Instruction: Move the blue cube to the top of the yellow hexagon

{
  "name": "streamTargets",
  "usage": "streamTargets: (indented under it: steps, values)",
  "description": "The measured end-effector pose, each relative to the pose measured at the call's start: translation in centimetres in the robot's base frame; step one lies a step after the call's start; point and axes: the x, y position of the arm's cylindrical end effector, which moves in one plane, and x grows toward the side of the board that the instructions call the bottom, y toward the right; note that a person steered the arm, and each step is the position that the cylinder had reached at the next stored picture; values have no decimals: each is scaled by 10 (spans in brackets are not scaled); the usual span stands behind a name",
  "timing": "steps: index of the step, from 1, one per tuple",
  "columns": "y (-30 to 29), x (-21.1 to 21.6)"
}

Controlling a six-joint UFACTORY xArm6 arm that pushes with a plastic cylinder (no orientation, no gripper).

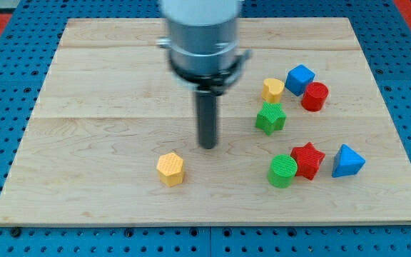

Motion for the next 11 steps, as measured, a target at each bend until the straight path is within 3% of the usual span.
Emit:
streamTargets:
  steps: [2, 3, 5, 6, 8, 10, 11]
  values:
    - [178, -28]
    - [205, -70]
    - [143, -128]
    - [85, -136]
    - [87, -203]
    - [-2, -123]
    - [-14, -129]
